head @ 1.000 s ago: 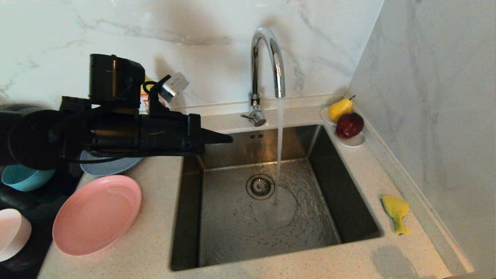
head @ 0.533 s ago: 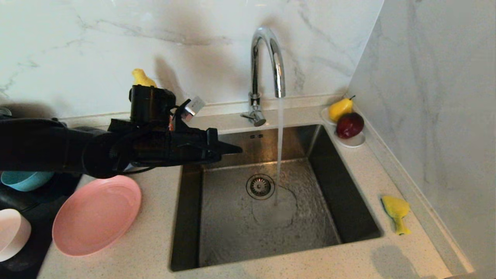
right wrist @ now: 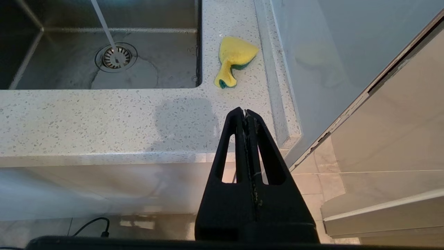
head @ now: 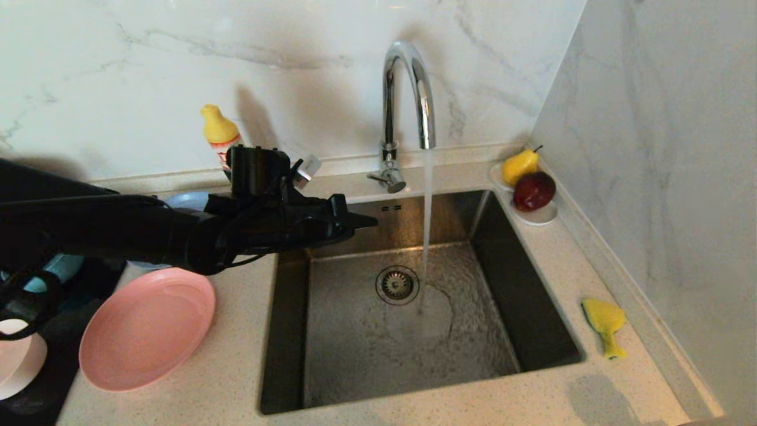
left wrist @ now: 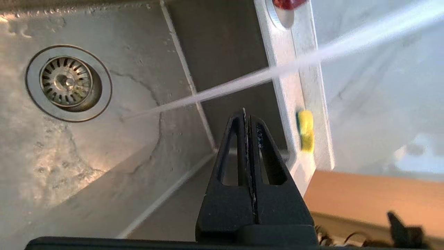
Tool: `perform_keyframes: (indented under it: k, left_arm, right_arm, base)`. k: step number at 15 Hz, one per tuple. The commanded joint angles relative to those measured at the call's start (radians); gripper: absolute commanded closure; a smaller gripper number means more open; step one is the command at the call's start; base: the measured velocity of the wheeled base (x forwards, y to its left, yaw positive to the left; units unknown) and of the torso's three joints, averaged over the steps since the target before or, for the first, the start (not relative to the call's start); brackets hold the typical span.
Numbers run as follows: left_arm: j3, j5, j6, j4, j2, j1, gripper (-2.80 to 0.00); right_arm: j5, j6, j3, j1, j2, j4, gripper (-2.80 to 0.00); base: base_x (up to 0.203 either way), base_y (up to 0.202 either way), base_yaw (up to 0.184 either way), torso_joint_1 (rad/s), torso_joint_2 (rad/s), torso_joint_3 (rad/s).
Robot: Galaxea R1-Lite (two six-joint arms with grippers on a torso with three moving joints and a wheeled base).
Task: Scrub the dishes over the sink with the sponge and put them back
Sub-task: Turn off the faucet
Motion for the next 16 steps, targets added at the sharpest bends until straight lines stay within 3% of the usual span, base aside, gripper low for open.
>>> perform_keyframes:
  k: [1, 4, 7, 16]
  left_arm:
    - [-0.044, -0.002, -0.023, -0.004, 0.044, 0.0, 0.0]
    - [-0.093, 0.039, -0.054, -0.036, 0.086, 0.006, 0.0]
    - [-0.163, 0.071, -0.149, -0.107, 0.132, 0.011, 0.0]
    - [-0.271, 0.086, -0.196, -0.111, 0.212, 0.021, 0.0]
  right_arm:
    - [0.001, 0.0, 0.0, 0.0, 0.001, 0.0, 0.0]
    - [0.001, 0.0, 0.0, 0.0, 0.001, 0.0, 0.0]
    - [0.001, 0.0, 0.0, 0.0, 0.001, 0.0, 0.0]
    - [0.001, 0.0, 0.0, 0.0, 0.001, 0.0, 0.0]
  base:
    - [0.0, 0.0, 0.0, 0.0, 0.0, 0.0]
    - [0.0, 0.0, 0.0, 0.0, 0.0, 0.0]
    - [0.0, 0.0, 0.0, 0.0, 0.0, 0.0]
    - [0.0, 0.0, 0.0, 0.0, 0.0, 0.0]
